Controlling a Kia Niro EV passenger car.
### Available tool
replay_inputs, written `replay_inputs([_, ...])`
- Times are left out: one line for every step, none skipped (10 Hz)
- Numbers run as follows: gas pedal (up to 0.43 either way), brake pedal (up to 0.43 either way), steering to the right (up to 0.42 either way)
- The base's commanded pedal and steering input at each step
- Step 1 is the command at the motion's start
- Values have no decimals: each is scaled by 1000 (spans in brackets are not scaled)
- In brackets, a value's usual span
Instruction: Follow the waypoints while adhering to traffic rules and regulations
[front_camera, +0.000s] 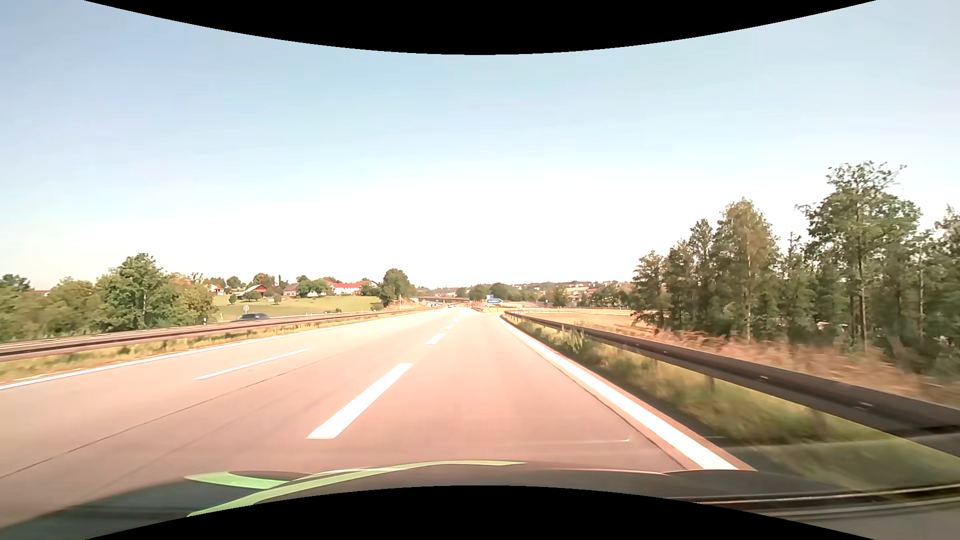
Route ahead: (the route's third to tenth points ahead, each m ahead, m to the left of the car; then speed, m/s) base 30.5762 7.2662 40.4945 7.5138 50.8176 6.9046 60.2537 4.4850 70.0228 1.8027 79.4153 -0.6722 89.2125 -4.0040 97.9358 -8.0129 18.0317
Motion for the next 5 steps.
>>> replay_inputs([0,0,0])
replay_inputs([0,0,0])
replay_inputs([0,0,0])
replay_inputs([0,0,0])
replay_inputs([0,0,0])
